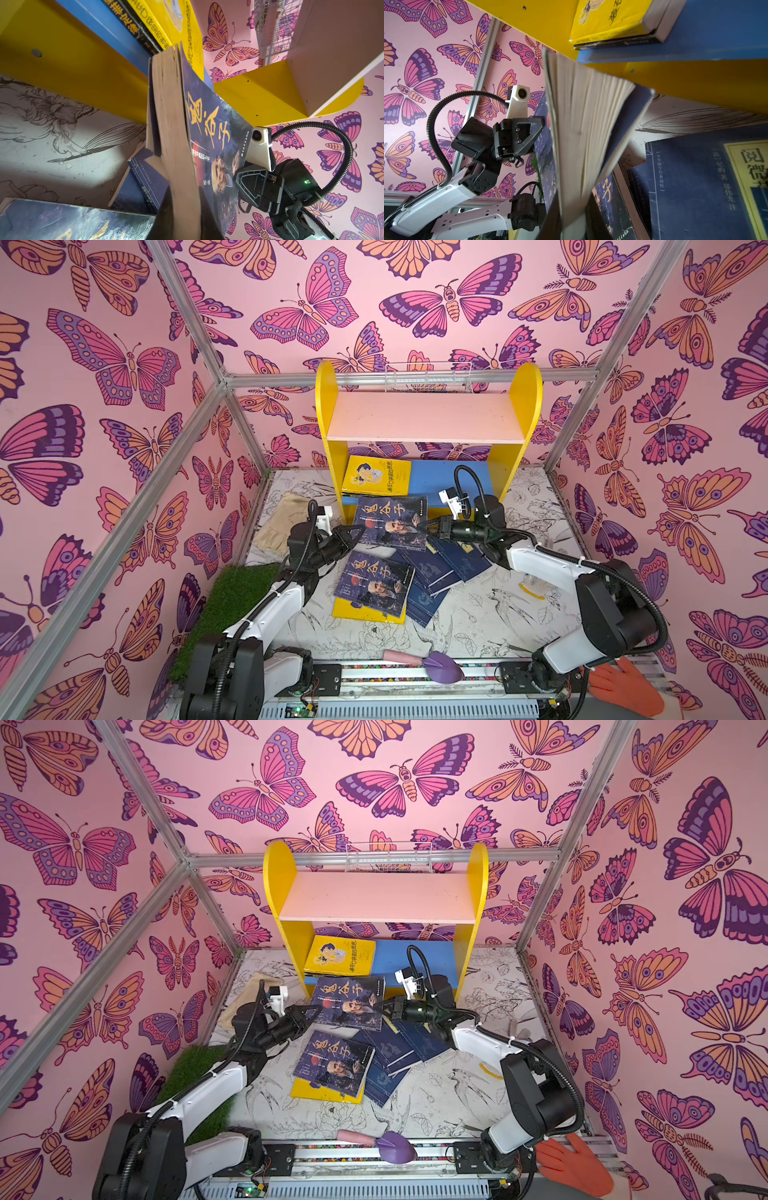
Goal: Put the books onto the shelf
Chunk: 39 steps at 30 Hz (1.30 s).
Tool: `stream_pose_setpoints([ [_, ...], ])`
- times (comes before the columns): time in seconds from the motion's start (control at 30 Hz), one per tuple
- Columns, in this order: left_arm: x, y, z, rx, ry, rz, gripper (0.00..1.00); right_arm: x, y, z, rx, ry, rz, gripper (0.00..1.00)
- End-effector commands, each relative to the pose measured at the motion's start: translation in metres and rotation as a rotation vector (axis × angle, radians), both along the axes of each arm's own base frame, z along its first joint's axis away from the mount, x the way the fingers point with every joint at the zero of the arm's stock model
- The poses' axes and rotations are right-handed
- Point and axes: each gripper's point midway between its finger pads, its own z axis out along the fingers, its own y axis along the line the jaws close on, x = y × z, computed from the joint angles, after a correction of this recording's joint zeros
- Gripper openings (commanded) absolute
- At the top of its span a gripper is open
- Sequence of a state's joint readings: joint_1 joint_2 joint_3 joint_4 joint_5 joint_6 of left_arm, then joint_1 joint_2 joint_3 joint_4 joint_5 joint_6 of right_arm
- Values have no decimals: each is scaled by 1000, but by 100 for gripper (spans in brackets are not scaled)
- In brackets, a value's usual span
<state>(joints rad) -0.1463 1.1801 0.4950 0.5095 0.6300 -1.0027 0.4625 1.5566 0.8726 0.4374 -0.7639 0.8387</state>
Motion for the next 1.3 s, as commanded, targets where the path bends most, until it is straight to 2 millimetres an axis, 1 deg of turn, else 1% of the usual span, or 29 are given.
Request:
stream_pose_setpoints([
  [0.0, -8, -7, 13, -57, -97, -29, 0, 14, -5, 30, 27, -112, -71, 36],
  [0.03, -8, -5, 21, -83, -141, -17, 0, 15, -8, 28, 25, -106, -83, 41],
  [0.1, -9, -4, 29, -126, -190, -8, 0, 15, -11, 25, 24, -93, -90, 45],
  [0.2, -11, -3, 37, -179, -233, -7, 0, 13, -12, 22, 31, -79, -85, 48],
  [0.27, -9, -2, 46, -212, -269, 1, 0, 11, -11, 21, 40, -69, -75, 48],
  [0.3, -14, 0, 38, -220, -257, 6, 0, 9, -10, 21, 51, -63, -66, 48],
  [0.33, -11, 0, 31, -227, -245, 13, 0, 7, -9, 20, 60, -56, -55, 48],
  [0.43, -10, 3, 35, -239, -268, 31, 0, 2, -6, 18, 89, -30, -23, 47],
  [0.6, -8, 7, 41, -215, -306, 62, 0, -5, -2, 22, 151, -8, 20, 46],
  [0.63, -11, 9, 50, -211, -334, 66, 0, -6, -1, 22, 155, -4, 24, 45],
  [0.77, -13, 11, 58, -142, -362, 79, 0, -9, -5, 18, 127, -5, 12, 45],
  [0.83, -17, 11, 57, -100, -367, 75, 0, -9, -7, 19, 108, -21, 4, 45],
  [0.9, -18, 10, 73, -71, -405, 68, 0, -8, -7, 20, 100, -28, 1, 45],
  [1.07, -23, 11, 77, -53, -419, 69, 0, -7, -4, 22, 118, -17, 9, 44],
  [1.17, -23, 14, 80, -55, -433, 86, 0, -11, 3, 26, 136, -19, 38, 44],
  [1.27, -23, 16, 85, -59, -458, 101, 0, -15, 5, 31, 146, -31, 51, 45],
])
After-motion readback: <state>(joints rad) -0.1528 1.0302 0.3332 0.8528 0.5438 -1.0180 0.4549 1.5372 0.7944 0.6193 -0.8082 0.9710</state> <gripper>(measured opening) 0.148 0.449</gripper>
